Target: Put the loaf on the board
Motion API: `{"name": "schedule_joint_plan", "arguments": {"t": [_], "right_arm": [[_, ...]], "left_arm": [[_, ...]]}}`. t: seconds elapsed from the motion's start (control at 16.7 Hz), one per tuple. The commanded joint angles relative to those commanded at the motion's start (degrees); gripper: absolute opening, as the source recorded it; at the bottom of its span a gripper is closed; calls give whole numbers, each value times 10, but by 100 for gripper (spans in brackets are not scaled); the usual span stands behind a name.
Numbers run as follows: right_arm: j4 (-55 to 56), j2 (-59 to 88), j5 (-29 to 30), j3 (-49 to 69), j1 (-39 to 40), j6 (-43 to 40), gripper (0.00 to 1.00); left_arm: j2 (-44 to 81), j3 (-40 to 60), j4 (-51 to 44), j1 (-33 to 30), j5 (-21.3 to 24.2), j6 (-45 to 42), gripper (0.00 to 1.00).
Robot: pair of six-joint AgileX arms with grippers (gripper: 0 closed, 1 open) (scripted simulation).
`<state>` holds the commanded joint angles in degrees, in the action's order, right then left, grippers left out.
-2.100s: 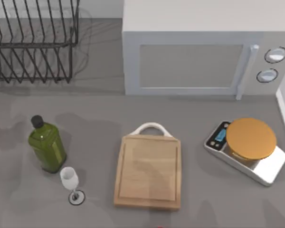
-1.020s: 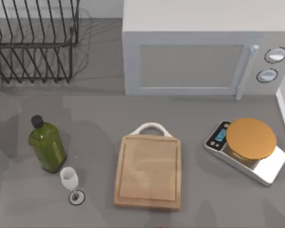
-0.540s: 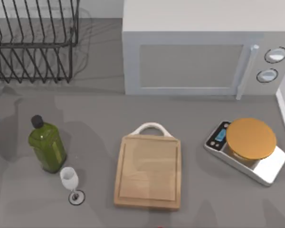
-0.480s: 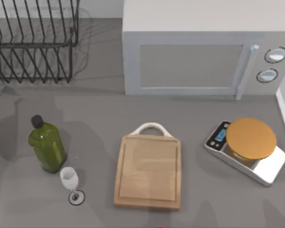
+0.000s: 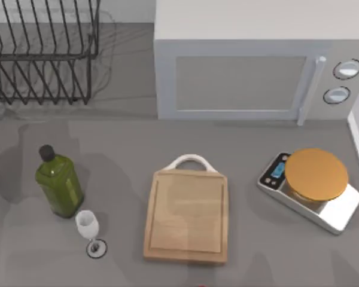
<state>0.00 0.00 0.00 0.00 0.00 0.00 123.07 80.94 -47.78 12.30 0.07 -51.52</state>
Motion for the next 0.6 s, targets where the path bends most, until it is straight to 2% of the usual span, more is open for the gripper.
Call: {"name": "schedule_joint_plan", "arguments": {"t": [0.18, 0.6], "right_arm": [[0, 0, 0, 0, 0, 0, 100], [0, 0, 0, 0, 0, 0, 100]], "left_arm": [[0, 0, 0, 0, 0, 0, 2], [0, 0, 0, 0, 0, 0, 0]]}}
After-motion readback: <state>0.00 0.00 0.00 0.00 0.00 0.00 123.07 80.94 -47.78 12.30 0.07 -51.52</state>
